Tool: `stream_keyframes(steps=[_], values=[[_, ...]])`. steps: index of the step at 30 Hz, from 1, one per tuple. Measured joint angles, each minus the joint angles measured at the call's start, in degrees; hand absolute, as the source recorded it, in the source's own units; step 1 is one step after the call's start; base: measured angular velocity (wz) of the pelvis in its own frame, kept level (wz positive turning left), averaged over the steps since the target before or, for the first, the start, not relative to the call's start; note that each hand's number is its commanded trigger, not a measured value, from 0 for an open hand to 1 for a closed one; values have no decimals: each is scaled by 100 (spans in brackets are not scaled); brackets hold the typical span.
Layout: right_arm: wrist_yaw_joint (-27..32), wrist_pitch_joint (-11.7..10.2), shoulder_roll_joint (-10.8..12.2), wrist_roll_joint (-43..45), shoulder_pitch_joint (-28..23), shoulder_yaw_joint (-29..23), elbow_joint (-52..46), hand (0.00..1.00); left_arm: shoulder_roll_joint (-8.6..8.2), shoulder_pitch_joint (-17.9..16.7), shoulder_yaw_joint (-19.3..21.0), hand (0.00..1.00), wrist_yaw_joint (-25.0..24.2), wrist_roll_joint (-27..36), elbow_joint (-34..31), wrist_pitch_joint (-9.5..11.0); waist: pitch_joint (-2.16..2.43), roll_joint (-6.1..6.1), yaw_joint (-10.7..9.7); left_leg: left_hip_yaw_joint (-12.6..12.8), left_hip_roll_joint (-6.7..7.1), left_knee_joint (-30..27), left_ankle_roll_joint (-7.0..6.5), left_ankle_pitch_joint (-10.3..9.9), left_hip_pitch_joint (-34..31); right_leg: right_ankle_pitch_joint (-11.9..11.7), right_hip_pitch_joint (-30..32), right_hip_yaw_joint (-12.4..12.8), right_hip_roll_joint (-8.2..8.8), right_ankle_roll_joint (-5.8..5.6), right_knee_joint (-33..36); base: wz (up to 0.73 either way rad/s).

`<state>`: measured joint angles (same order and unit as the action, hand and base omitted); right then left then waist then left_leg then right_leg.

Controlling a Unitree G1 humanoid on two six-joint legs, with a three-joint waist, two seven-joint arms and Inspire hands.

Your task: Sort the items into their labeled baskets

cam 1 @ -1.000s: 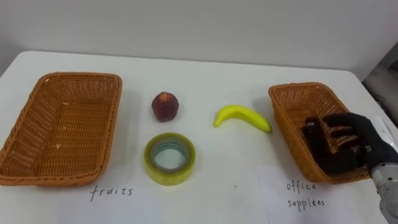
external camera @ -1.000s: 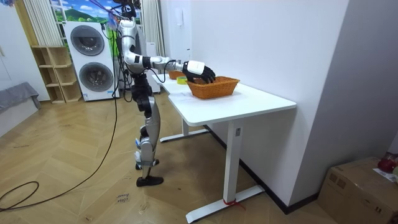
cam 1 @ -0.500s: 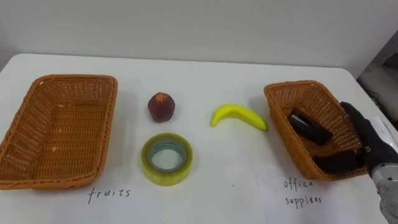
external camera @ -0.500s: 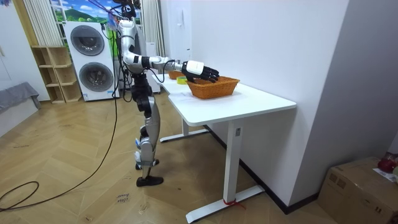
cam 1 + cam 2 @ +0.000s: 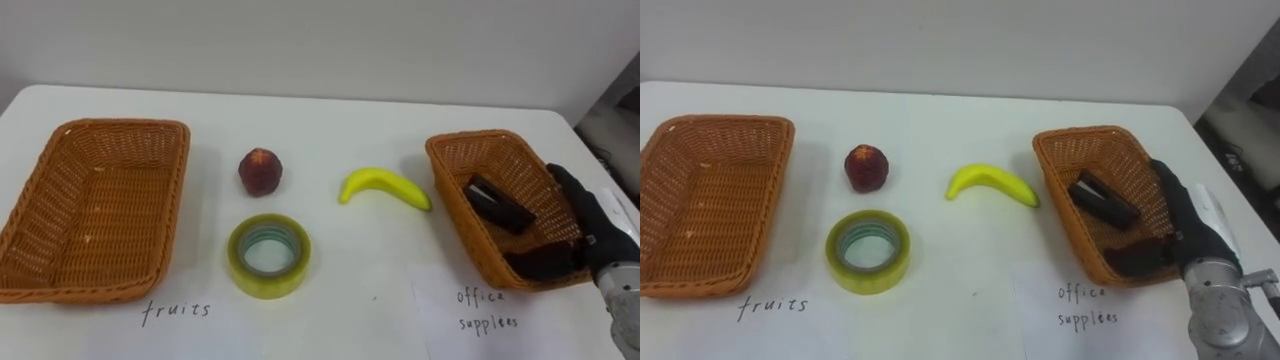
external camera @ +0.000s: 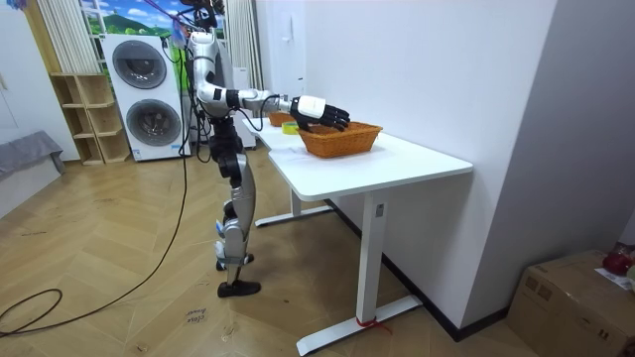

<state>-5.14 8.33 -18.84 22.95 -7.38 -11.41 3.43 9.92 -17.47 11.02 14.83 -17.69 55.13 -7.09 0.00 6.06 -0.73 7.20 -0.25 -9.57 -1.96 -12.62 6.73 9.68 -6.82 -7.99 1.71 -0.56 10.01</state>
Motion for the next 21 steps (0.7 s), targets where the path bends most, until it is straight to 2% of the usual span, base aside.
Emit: stream_keyframes(steps=[5,13,19,21], values=[[61,0,0,-25,16,-1,-172,0,-23,6,-7,0,0,1,-24,1,-4,-21,1,27,-5,1,0,0,-11,0,29,7,0,0,15,0],[522,-38,-1,-274,68,-5,-625,0,-23,26,-7,0,0,3,-129,62,-4,-20,25,56,-20,1,0,0,-16,0,86,8,-7,0,69,-2],[1013,-150,-1,-432,70,-9,-1255,0,-17,54,-8,0,94,17,-35,171,-3,-22,88,52,-19,4,0,0,-37,0,98,-9,-5,0,64,-2],[1230,-288,-7,-522,80,-9,-1483,0,-18,48,-13,0,185,18,150,246,-1,-20,101,49,-20,3,1,0,-28,0,85,-12,-7,0,64,0]])
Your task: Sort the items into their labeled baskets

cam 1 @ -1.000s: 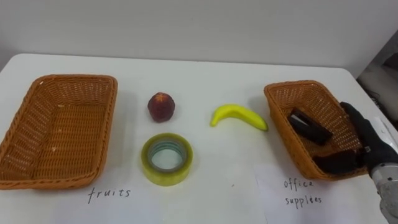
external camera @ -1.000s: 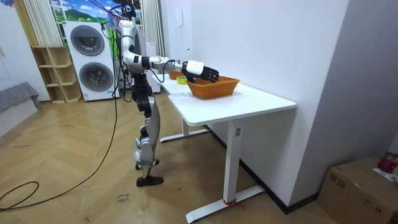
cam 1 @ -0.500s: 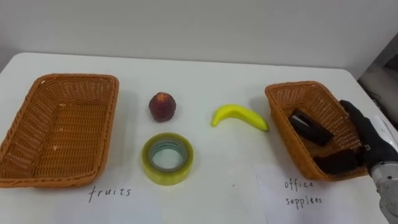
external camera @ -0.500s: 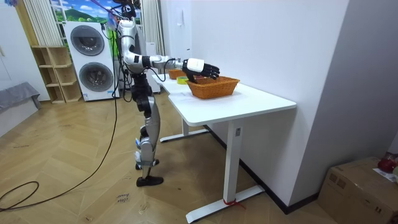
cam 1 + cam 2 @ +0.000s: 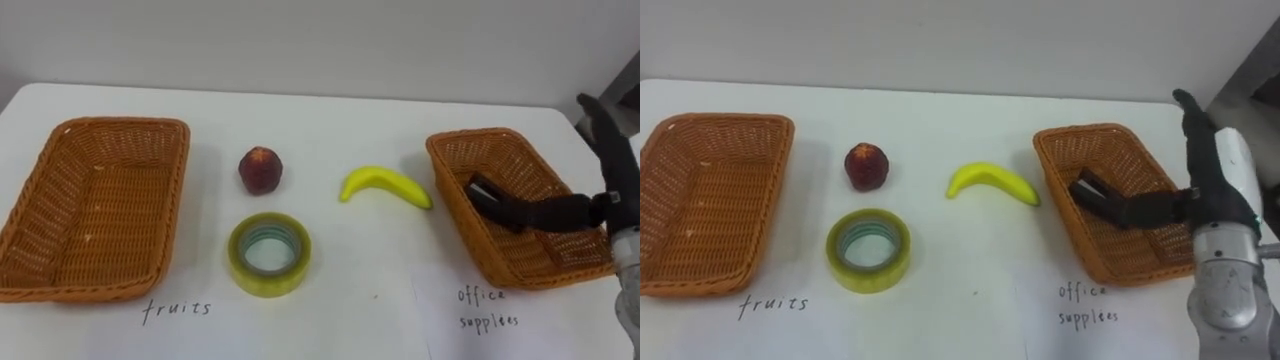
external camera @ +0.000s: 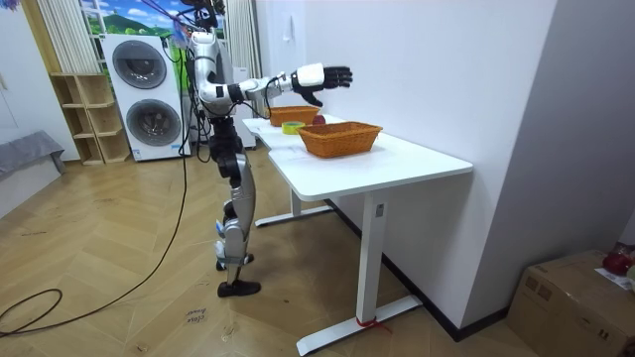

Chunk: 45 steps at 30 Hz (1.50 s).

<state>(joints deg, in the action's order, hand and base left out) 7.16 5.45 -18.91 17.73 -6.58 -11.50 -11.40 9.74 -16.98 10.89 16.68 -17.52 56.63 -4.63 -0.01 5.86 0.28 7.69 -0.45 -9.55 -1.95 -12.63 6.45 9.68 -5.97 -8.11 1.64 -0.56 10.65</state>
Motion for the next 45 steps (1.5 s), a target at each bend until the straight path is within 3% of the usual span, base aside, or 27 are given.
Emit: stream_keyframes(steps=[11,17,20,28,30,35,37,42,45], values=[[217,-242,0,2,165,8,-508,0,-5,-19,-2,0,21,-3,200,16,-1,1,39,-8,3,-7,0,0,5,0,-17,2,6,0,2,0],[209,-246,0,-28,257,16,-508,0,-7,74,-43,0,21,-12,186,42,-3,-6,58,-6,5,-5,0,0,-2,0,-5,11,3,0,3,0],[220,-246,1,-206,262,35,-509,0,-7,148,-45,0,21,-8,186,43,-6,-15,164,0,4,3,0,0,3,0,-1,11,1,0,3,0],[210,-247,35,-850,756,593,-509,0,-2,216,-275,0,0,-14,198,49,-8,-20,200,-71,9,-12,0,0,-45,0,5,-50,4,0,-5,5],[185,-256,41,-869,862,711,-507,0,-1,213,-324,0,-47,-13,198,48,-7,-18,292,-107,24,-13,1,1,-56,0,-1,-75,2,0,-12,8],[135,-295,53,-921,864,1040,-397,0,-7,221,-439,0,-78,-15,218,50,-11,-12,483,-174,28,-43,4,4,-53,0,-44,-144,-1,0,-40,10],[69,-304,163,-924,865,1120,-345,0,-13,250,-435,0,-78,-16,357,45,-14,-15,509,-237,27,-57,3,3,-80,0,-80,-157,13,0,-113,14],[-107,-304,305,-947,865,1345,-295,0,-32,324,-438,0,-77,-23,478,7,-68,-101,599,-309,29,-17,4,3,-108,0,-77,-230,15,0,-109,7],[-106,-304,305,-952,866,1470,-296,0,-34,347,-437,0,-64,-61,477,2,-53,-117,645,-320,34,-22,8,12,-201,0,-7,-307,21,0,-106,7]])
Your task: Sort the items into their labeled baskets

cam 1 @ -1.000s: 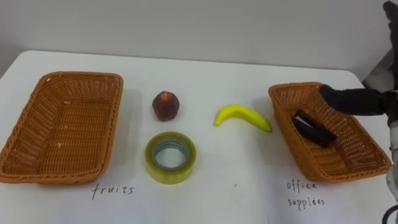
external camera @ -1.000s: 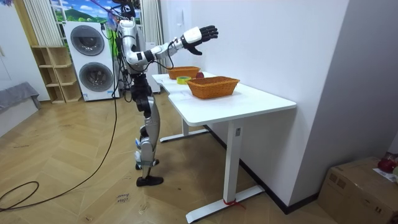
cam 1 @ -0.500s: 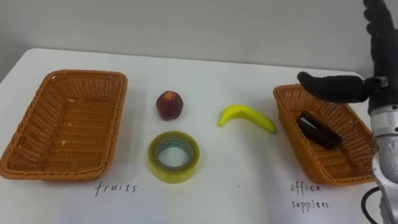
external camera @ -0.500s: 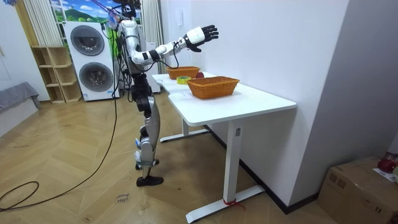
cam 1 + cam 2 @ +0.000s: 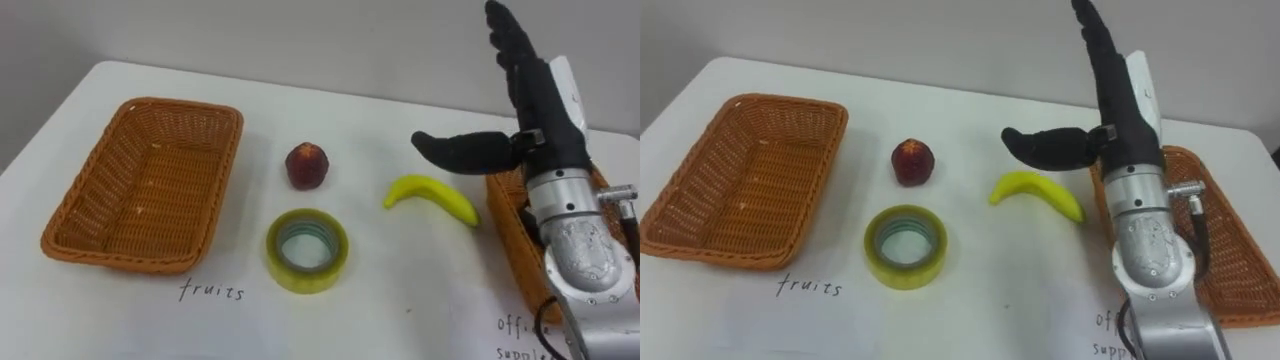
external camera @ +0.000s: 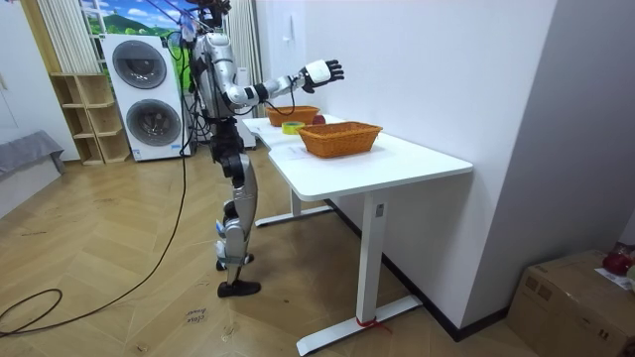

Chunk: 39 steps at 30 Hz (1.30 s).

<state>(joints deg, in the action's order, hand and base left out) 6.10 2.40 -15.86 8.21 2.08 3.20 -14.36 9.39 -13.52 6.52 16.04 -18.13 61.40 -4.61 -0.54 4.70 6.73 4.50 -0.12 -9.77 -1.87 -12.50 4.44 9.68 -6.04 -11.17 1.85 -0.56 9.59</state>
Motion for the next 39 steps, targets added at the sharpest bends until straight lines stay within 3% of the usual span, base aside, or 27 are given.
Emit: stream_keyframes(steps=[2,6,8,16,23,34,39], values=[[0,0,0,-46,0,66,0,0,0,-4,-6,0,2,0,-2,0,11,1,7,-3,1,-14,1,4,-16,0,20,-10,-2,0,0,0],[31,0,1,-91,3,87,0,0,8,-44,-107,0,108,0,-4,0,81,32,7,-5,3,-30,-3,9,-44,0,39,-16,3,0,0,2],[67,0,-1,-116,16,173,0,0,8,-44,-121,0,116,5,-5,1,86,15,33,-2,0,-33,-4,10,-41,0,37,-16,7,0,-1,0],[72,0,4,-174,128,716,50,0,39,25,-343,0,129,53,-4,9,75,5,156,-9,1,-82,-6,11,-163,0,134,-17,16,0,4,0],[0,-1,7,-163,270,1017,66,0,33,-10,-371,0,134,57,-119,-13,36,-51,164,-51,-2,-104,11,32,-330,-4,259,-78,13,6,11,3],[-177,2,40,-163,270,1196,246,0,26,19,-504,0,137,55,-239,-16,36,-57,184,-138,2,-141,14,46,-409,-9,318,-168,13,13,5,3],[-174,0,181,-133,273,1446,453,0,27,30,-504,0,210,57,-214,-13,36,-56,200,-146,-1,-143,15,49,-390,-9,313,-165,15,13,-6,0]])
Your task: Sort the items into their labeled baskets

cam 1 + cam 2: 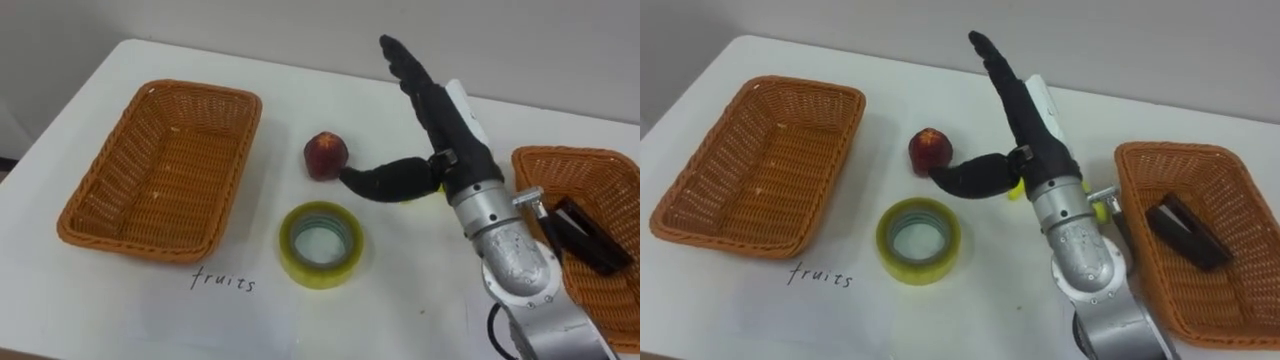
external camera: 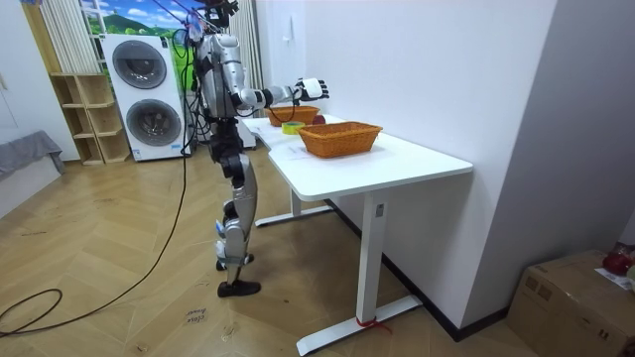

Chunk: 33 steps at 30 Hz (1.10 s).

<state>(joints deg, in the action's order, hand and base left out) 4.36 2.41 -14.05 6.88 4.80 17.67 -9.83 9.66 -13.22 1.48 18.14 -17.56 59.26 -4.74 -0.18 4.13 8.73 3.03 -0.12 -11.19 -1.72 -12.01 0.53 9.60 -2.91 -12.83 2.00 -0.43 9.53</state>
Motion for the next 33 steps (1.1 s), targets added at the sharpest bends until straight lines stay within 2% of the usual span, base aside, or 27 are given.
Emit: stream_keyframes(steps=[8,14,20,28,33], values=[[3,0,119,101,0,122,237,0,-11,0,-1,0,20,0,187,1,-3,-4,90,-5,0,3,6,6,-22,0,-6,-4,-1,0,7,0],[20,0,298,276,-1,137,523,0,-63,9,-1,0,20,0,212,-12,-14,-22,116,-5,1,33,8,7,-27,-1,-7,-2,-2,2,12,0],[50,0,296,280,-4,153,698,0,-85,11,-4,0,50,0,105,-6,-17,-46,117,-6,3,39,9,8,-13,-1,-6,0,-9,2,10,0],[225,0,290,307,-7,258,949,0,-88,-3,-121,0,332,46,-21,5,-13,-57,110,-26,45,35,4,13,12,-1,-31,10,0,1,4,0],[196,7,287,573,-47,378,1173,0,-93,-32,-116,0,373,61,-23,-12,-21,-69,113,-30,48,36,2,14,4,0,-31,-4,7,1,2,0]])
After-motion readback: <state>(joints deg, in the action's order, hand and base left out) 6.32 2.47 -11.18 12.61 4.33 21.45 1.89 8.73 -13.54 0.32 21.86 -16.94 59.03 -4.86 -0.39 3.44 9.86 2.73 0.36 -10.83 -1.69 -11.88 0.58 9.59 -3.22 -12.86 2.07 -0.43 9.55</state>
